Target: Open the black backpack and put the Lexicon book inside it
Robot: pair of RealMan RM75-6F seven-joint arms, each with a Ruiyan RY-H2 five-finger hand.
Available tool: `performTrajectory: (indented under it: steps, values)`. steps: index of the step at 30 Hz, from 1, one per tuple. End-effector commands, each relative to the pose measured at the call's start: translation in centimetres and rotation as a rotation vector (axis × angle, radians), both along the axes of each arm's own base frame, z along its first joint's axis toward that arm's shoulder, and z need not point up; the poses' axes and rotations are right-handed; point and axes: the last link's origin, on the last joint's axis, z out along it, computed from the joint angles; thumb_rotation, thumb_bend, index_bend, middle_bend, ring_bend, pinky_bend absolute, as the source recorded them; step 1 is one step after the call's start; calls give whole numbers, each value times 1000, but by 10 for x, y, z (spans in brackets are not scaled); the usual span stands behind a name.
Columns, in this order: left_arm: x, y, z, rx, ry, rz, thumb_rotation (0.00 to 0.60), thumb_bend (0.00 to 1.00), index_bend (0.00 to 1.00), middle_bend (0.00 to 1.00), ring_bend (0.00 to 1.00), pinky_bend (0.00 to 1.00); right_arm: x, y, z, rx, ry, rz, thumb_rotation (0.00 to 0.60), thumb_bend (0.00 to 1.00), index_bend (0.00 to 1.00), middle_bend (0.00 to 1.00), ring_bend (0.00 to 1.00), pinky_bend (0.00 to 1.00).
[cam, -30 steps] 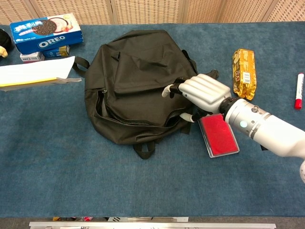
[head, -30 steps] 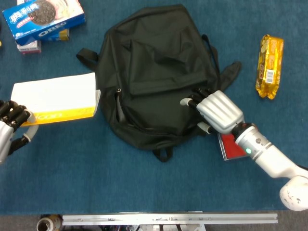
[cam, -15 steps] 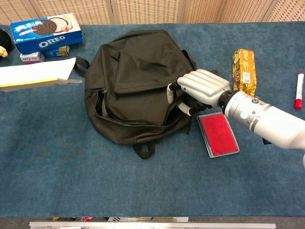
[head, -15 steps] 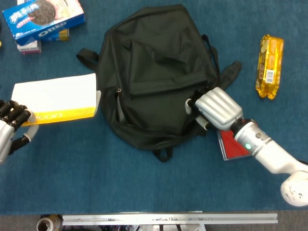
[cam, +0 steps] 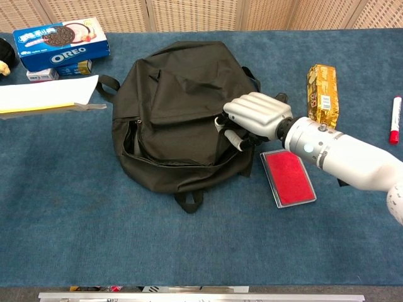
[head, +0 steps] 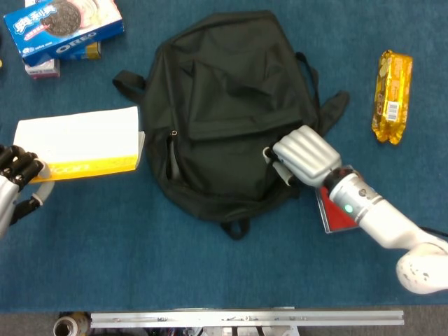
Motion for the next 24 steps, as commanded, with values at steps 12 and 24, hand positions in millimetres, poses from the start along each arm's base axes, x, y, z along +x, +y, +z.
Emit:
performTrajectory:
  steps: [12, 24]
  values:
    - [3, 1, 13, 21, -27, -31, 600, 341, 640, 622, 504, 540, 24, -21, 10, -106, -241, -257, 600, 719, 812, 710, 543, 757]
    - [3, -2, 22, 25, -41, -41, 600, 340, 640, 622, 504, 540, 44, -46, 20, -199, -442, -477, 600, 795, 812, 710, 543, 767]
